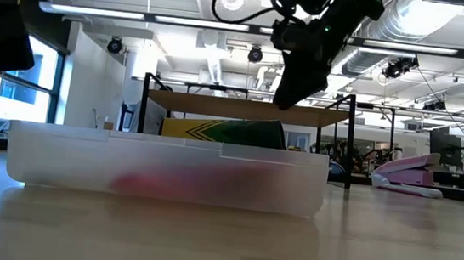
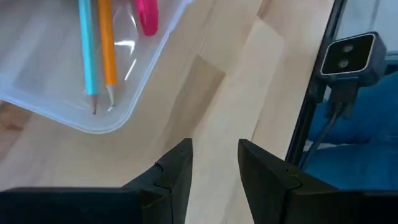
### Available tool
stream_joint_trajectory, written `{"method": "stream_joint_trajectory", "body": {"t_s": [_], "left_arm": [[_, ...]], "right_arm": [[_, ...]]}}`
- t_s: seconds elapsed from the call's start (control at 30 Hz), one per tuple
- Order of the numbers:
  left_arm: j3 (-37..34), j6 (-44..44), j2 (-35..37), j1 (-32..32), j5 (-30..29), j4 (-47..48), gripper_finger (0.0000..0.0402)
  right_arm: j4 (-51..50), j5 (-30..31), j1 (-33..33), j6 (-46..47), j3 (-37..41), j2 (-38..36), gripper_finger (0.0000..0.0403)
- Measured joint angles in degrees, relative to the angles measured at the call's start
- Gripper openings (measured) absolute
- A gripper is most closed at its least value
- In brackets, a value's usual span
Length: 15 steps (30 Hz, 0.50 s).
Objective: Pack school essentials
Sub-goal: Close the supply box
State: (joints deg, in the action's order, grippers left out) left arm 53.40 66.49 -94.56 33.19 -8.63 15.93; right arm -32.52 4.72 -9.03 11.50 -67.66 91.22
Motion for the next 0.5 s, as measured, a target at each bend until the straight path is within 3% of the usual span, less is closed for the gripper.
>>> {"method": "stream_joint_trajectory", "body": {"t_s": [0.27,0.5], "left_arm": [[-0.04,3.81,-3.72,-0.31,-0.19,0.58,0.0117],[-0.04,6.85,-5.80,-0.35,-0.21,0.65,0.0117]], "right_arm": [[1.17,-1.36,-0.33,2.93,-0.02,4.48,0.0188],[3.62,0.90,-0.92,6.70,-0.13,8.66,0.0188]]}}
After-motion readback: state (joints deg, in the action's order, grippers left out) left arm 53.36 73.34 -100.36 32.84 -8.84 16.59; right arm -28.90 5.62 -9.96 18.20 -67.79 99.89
